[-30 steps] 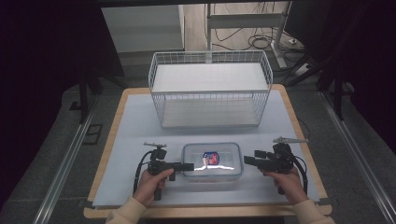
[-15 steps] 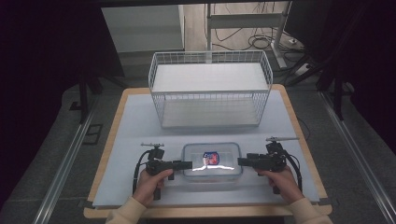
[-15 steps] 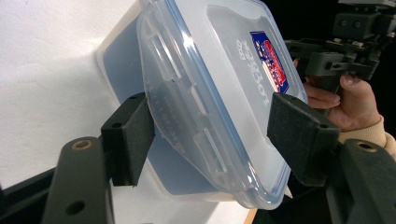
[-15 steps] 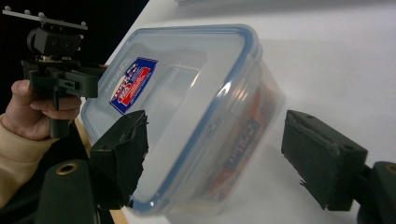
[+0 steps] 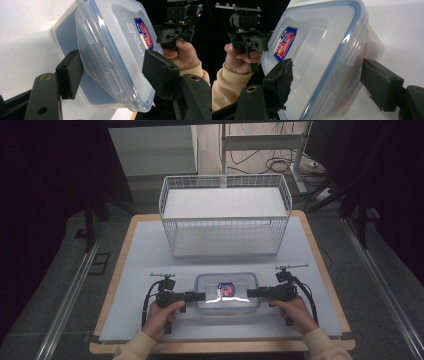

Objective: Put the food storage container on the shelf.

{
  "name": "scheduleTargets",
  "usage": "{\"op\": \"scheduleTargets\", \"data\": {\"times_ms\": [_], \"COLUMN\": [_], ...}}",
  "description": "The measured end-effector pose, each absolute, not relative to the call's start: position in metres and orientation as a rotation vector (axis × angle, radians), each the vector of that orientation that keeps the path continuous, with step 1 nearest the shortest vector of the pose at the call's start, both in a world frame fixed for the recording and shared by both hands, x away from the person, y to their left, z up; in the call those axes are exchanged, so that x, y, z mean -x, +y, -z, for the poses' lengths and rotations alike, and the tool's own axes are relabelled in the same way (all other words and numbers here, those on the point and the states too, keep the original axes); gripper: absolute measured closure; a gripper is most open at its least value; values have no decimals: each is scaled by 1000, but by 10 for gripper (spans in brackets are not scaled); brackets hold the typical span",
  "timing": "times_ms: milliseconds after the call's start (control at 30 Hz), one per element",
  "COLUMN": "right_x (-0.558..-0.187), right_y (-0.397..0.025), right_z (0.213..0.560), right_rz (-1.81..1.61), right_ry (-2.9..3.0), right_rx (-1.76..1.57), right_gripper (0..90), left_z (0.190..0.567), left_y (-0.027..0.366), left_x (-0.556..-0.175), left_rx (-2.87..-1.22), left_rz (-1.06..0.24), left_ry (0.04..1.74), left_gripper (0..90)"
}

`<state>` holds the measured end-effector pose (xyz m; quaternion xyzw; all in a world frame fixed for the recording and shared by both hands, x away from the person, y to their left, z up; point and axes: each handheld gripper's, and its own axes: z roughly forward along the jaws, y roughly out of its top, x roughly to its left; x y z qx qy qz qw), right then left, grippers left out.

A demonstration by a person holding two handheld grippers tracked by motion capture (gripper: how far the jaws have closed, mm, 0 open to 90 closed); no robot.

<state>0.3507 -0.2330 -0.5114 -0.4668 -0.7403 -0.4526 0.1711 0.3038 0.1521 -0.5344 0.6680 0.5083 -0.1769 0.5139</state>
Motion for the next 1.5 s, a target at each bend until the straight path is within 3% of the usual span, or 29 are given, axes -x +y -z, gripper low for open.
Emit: {"op": "scheduleTargets", "data": {"times_ms": [233,1067,1500], "right_x": [-350,-339,-331], "right_y": [-239,-244,-245], "right_z": [508,500,493], "right_rz": [1294,1349,1425], "right_ry": [-2065,-2062,-2102], "right_rx": [1347,1351,1327], "right_gripper": [390,496,536], "left_z": [534,527,520], "left_y": [152,155,153], "left_x": [-304,-292,-283], "left_rx": [-1604,-1606,-1608], "left_rz": [422,350,240], "left_ry": [1225,1181,1142], "left_gripper": [339,424,461]}}
